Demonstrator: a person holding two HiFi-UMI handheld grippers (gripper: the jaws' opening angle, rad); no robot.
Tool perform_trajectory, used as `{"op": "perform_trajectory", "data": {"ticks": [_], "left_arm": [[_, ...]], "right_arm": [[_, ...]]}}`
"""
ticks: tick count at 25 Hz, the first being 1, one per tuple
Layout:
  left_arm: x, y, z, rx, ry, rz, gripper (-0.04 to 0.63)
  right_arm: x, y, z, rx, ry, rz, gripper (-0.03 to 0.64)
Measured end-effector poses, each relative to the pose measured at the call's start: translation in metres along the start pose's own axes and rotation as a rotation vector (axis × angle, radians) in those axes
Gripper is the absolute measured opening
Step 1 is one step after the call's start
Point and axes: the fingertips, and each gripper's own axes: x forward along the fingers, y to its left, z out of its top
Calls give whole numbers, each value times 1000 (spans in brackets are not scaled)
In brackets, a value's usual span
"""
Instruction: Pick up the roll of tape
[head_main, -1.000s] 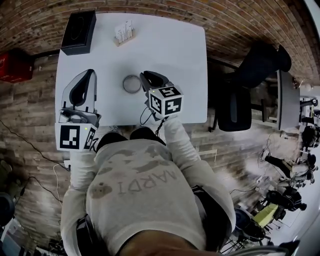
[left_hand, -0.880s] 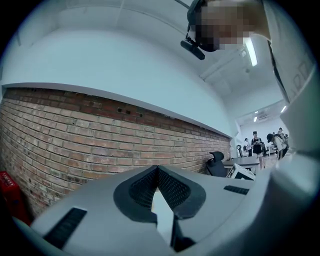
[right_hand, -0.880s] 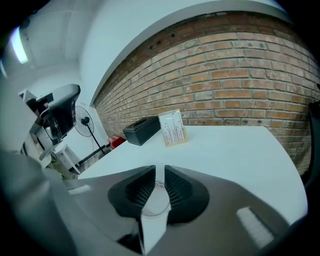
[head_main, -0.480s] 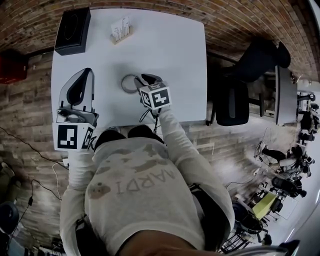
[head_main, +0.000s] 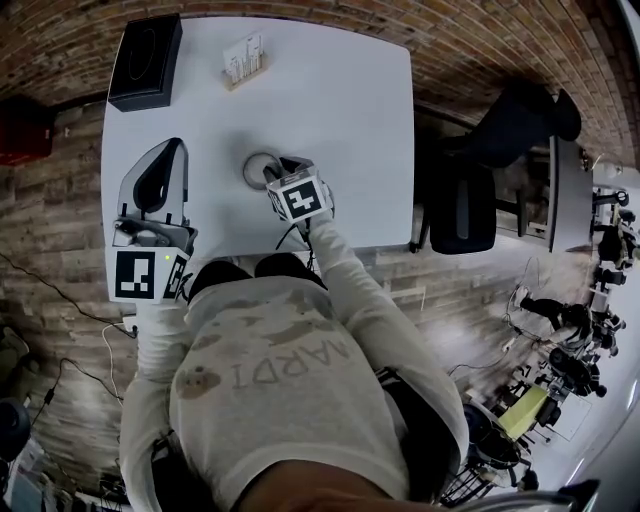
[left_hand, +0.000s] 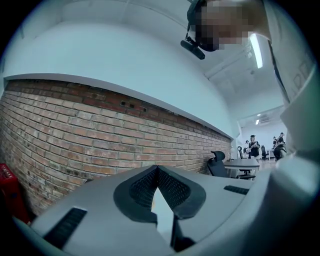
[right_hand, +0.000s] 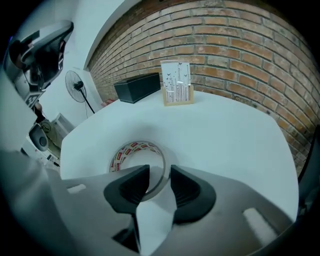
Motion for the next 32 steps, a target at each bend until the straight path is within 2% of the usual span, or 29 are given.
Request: {"op": "perform_trajectory", "data": {"ticks": [6,9,12,17,32], "left_arm": [[-1,-1,-1,-6,1,11,6],[-4,-3,-2,-6,3,15,6],[-7,-4,-2,-3,3,22,6],[-11,-6,0,4,1,34,6],[-14,-32,13,15,-22,21,6]], "right_arm": [[0,-1,2,3,7,-15,133],[-1,-3,2,14,-7,-38,64],[-4,-3,2,18,-32,-44,57],[-21,-6,13,81,-136,-42,57],[-108,-17,55,111,-450,-56,57]]}}
